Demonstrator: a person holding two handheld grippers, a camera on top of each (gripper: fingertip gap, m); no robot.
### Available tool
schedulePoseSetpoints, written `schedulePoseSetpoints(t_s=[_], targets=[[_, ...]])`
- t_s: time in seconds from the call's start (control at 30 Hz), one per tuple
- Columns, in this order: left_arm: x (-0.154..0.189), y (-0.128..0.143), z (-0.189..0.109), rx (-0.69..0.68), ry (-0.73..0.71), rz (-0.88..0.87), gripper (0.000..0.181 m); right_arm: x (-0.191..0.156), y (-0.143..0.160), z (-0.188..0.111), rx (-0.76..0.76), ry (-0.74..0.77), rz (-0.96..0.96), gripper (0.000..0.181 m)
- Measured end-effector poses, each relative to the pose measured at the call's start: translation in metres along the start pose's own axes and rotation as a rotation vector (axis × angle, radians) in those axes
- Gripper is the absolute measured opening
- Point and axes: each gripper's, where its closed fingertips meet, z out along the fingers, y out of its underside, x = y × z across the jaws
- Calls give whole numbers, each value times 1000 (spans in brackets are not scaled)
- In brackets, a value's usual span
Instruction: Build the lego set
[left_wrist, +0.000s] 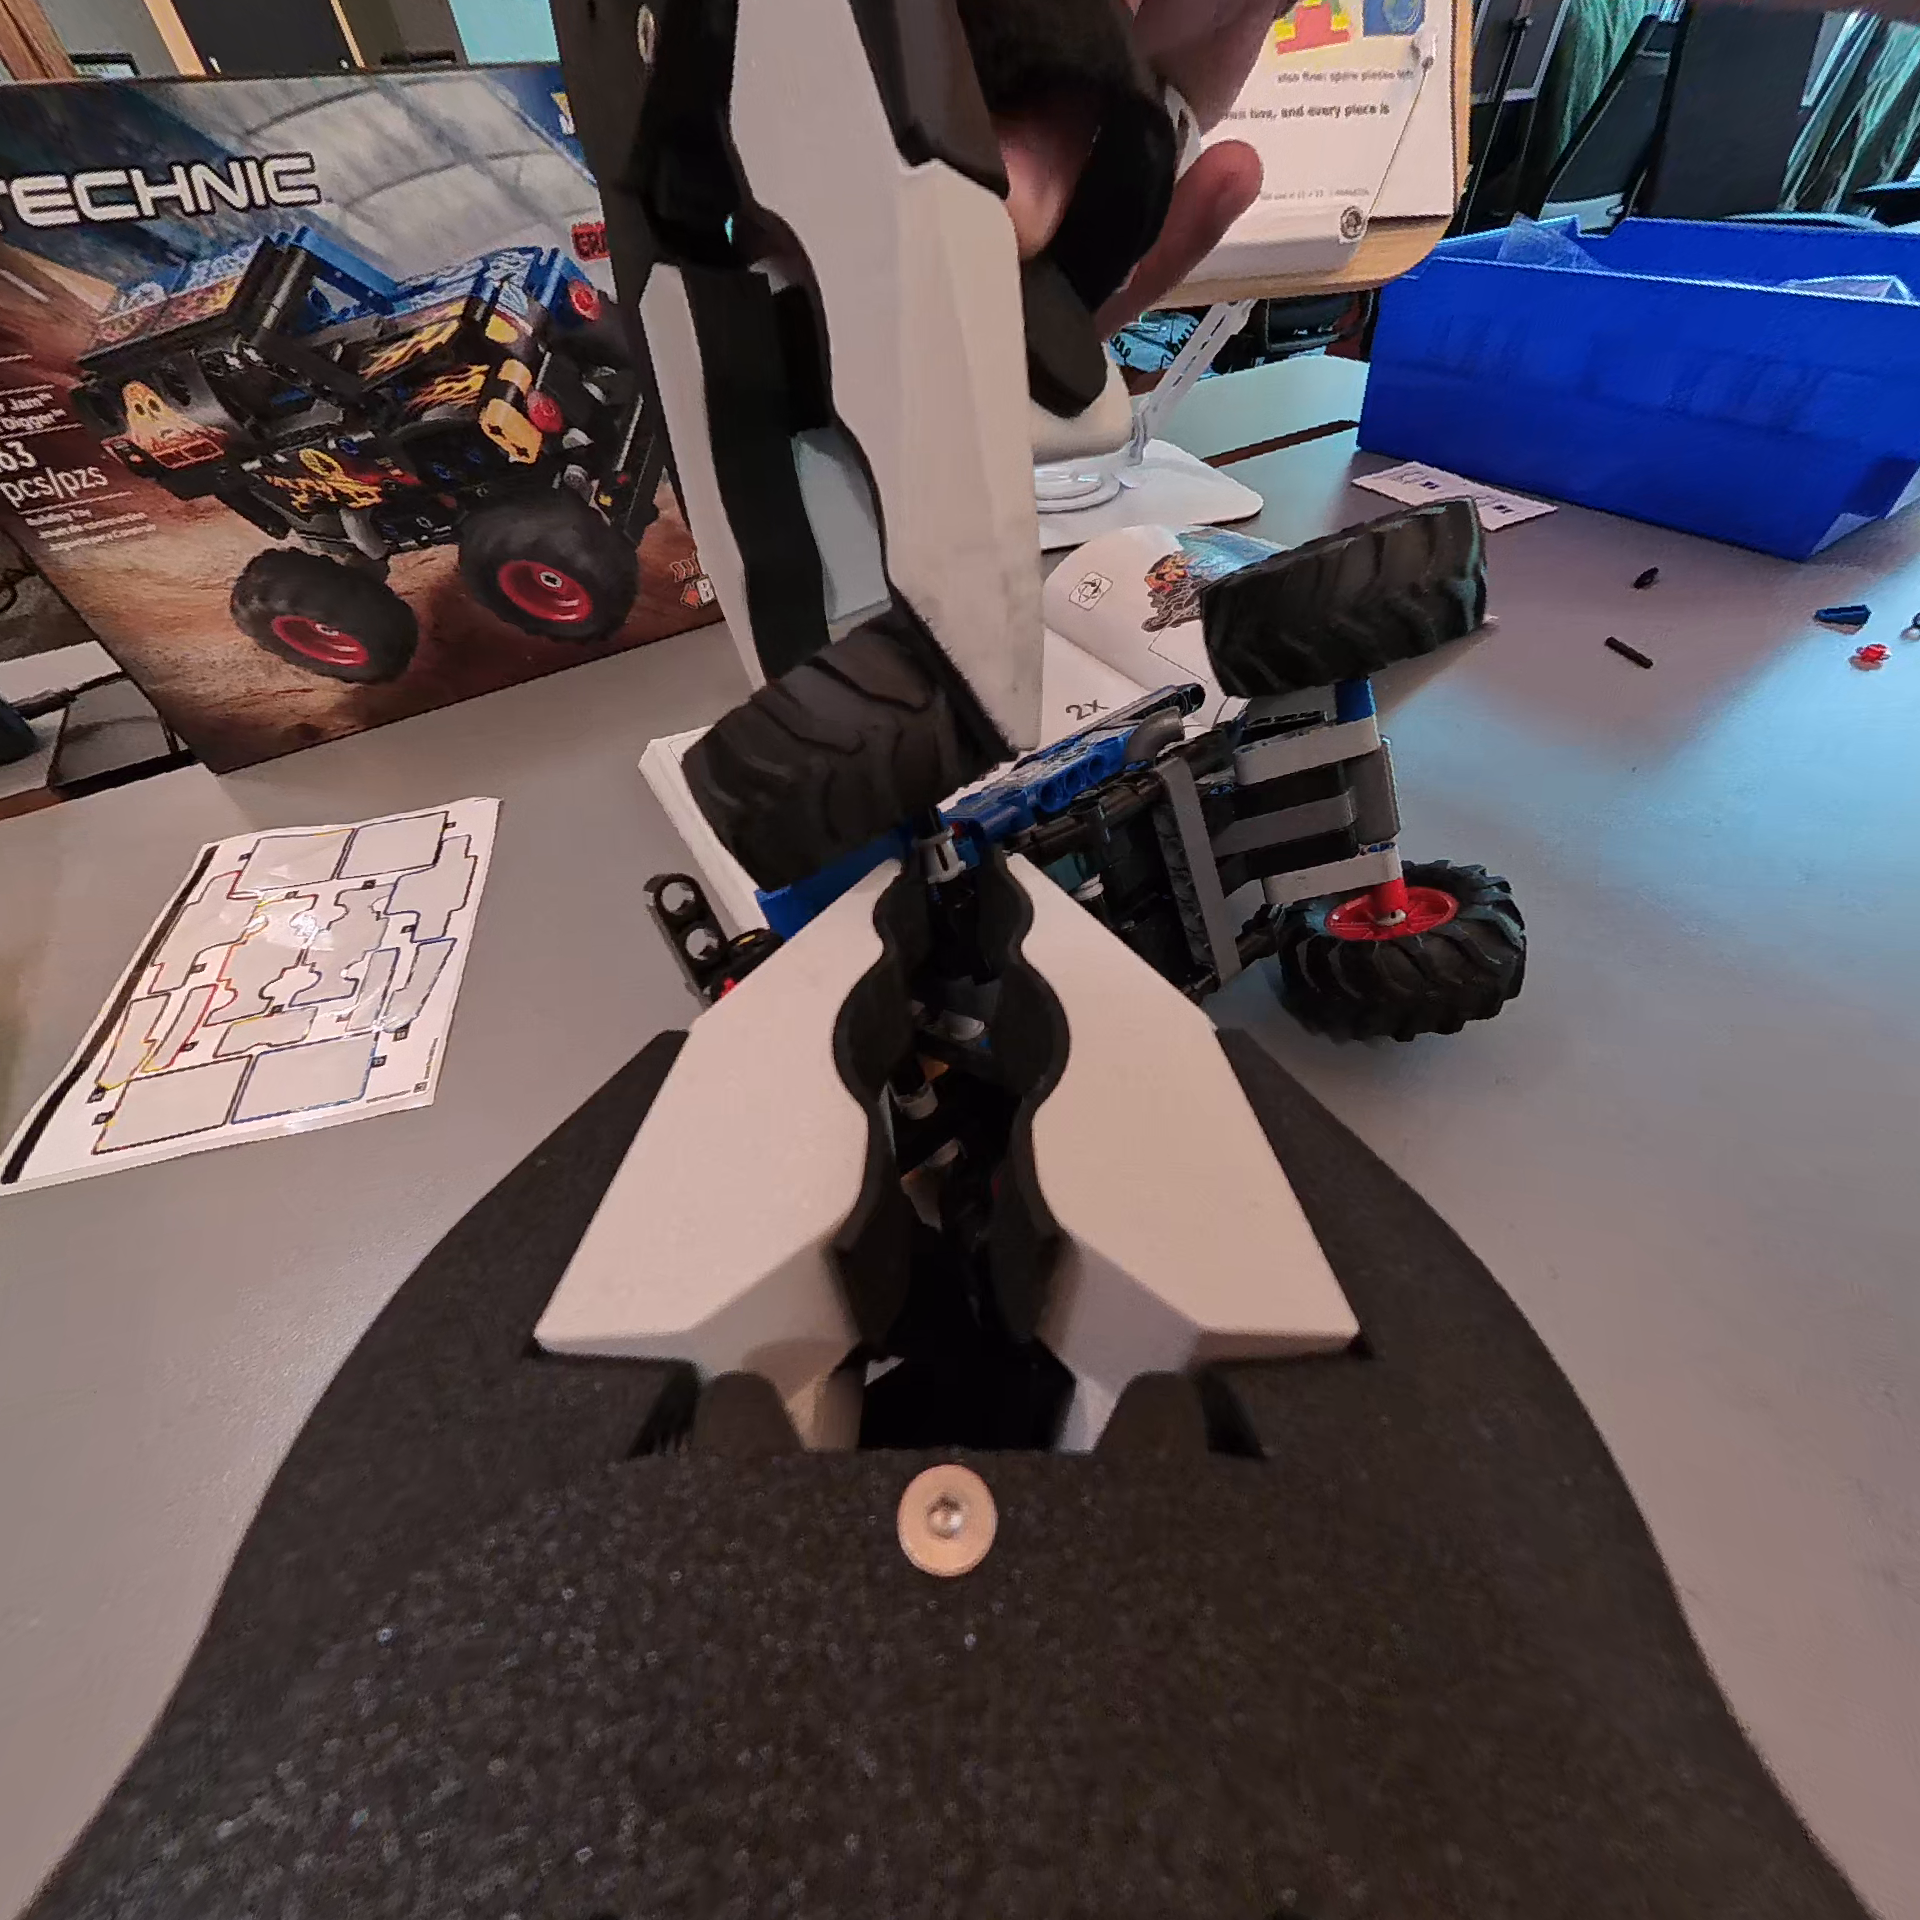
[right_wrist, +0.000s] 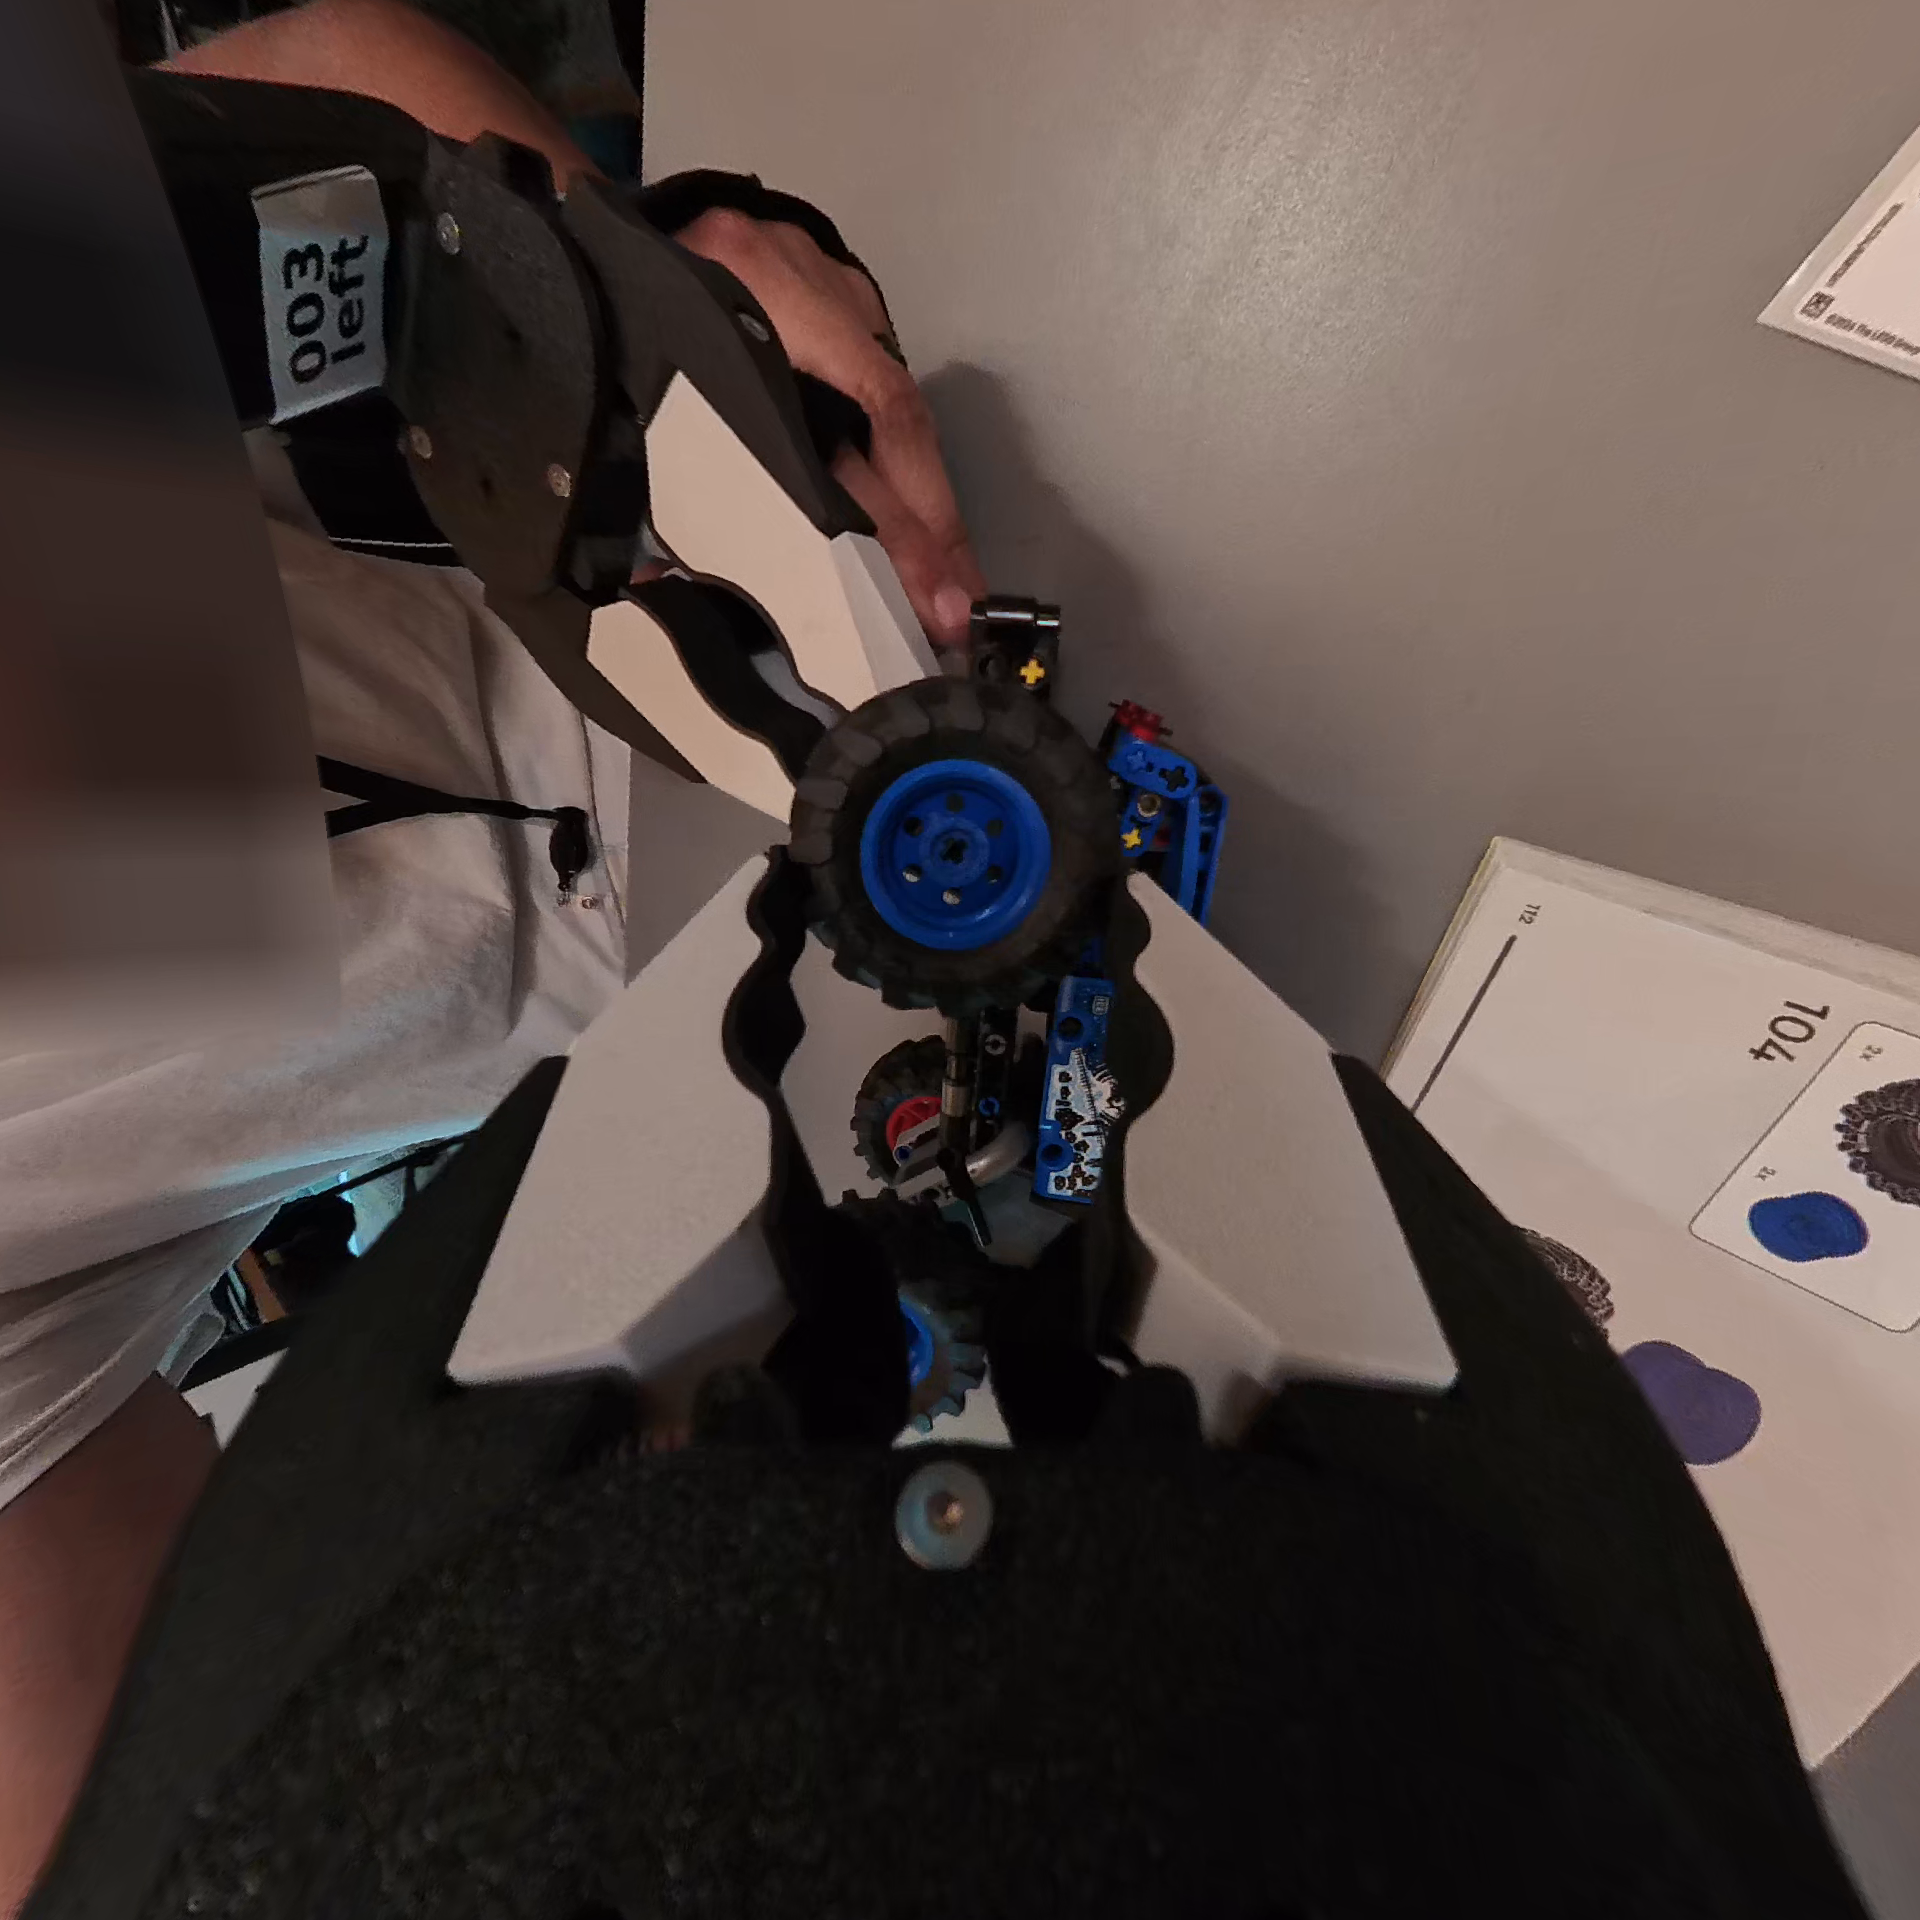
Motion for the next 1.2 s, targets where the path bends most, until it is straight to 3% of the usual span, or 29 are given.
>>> schedulePoseSetpoints(t_s=[0.6, 1.2], targets=[[0, 0, 0, -1, 22, -26, 7, -7, 1, -1, 7, -11, -40, 58], [0, 0, 0, -1, 26, -28, 7, -4, 2, -1, -36, 90, -98, 58]])
